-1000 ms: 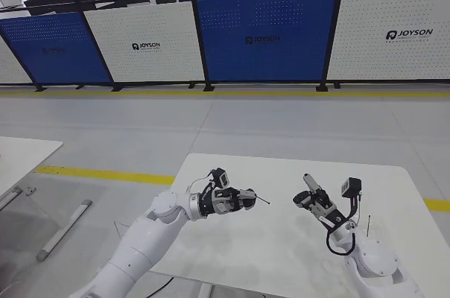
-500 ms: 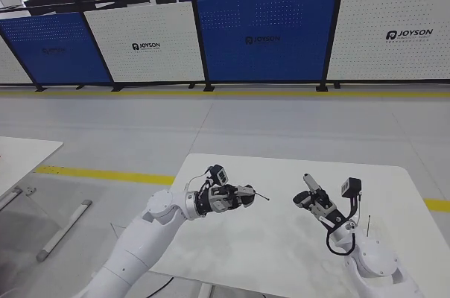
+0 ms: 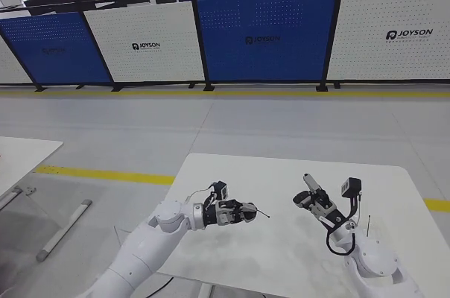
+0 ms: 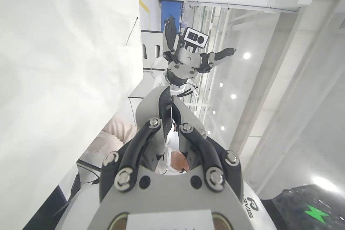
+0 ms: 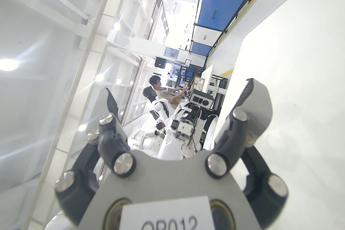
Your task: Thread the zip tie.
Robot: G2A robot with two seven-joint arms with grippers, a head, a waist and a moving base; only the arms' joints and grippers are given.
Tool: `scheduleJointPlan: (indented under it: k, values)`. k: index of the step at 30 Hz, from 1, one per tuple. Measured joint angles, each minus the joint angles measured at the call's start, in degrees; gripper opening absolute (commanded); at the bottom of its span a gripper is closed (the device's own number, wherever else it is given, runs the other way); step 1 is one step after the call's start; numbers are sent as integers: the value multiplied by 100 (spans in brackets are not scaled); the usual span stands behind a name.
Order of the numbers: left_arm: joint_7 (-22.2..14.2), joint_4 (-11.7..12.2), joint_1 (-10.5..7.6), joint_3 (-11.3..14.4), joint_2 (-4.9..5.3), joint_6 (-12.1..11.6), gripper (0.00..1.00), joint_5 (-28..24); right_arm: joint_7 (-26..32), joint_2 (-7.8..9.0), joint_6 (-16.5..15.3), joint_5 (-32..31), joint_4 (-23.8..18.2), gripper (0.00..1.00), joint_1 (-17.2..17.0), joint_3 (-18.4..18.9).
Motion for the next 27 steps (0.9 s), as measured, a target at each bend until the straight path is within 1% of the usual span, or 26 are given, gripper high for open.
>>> scheduleJointPlan:
  k: [2, 5, 8, 9, 12, 15, 16, 18, 20, 23, 26, 27]
  values:
    - [-2, -137, 8, -39, 6, -95, 0, -28, 0, 0, 0, 0, 0, 100, 0, 0]
    - [-11, -504, 81, -200, 29, -272, 0, -208, 0, 0, 0, 0, 0, 100, 0, 0]
    - [-81, -993, 211, -430, 68, -410, 0, -433, 0, 0, 0, 0, 0, 100, 0, 0]
    - [-119, -1198, 279, -521, 86, -448, 0, -496, 0, 0, 0, 0, 0, 100, 0, 0]
    - [-206, -1669, 440, -738, 129, -487, 0, -629, 0, 0, 0, 0, 0, 100, 0, 0]
    - [-307, -2021, 592, -928, 164, -487, 0, -789, 0, 0, 0, 0, 0, 100, 0, 0]
    - [-320, -2089, 634, -981, 173, -499, 0, -810, 0, 0, 0, 0, 0, 100, 0, 0]
    - [-324, -2173, 713, -1070, 190, -499, 0, -825, 0, 0, 0, 0, 0, 100, 0, 0]
    - [-299, -2144, 744, -1089, 198, -438, 0, -792, 0, 0, 0, 0, 0, 100, 0, 0]
    - [-231, -1947, 715, -986, 197, -267, 0, -626, 0, 0, 0, 0, 0, 100, 0, 0]
    - [-188, -1661, 647, -788, 172, -143, 0, -510, 0, 0, 0, 0, 0, 100, 0, 0]
    - [-181, -1523, 612, -698, 159, -118, 0, -474, 0, 0, 0, 0, 0, 100, 0, 0]
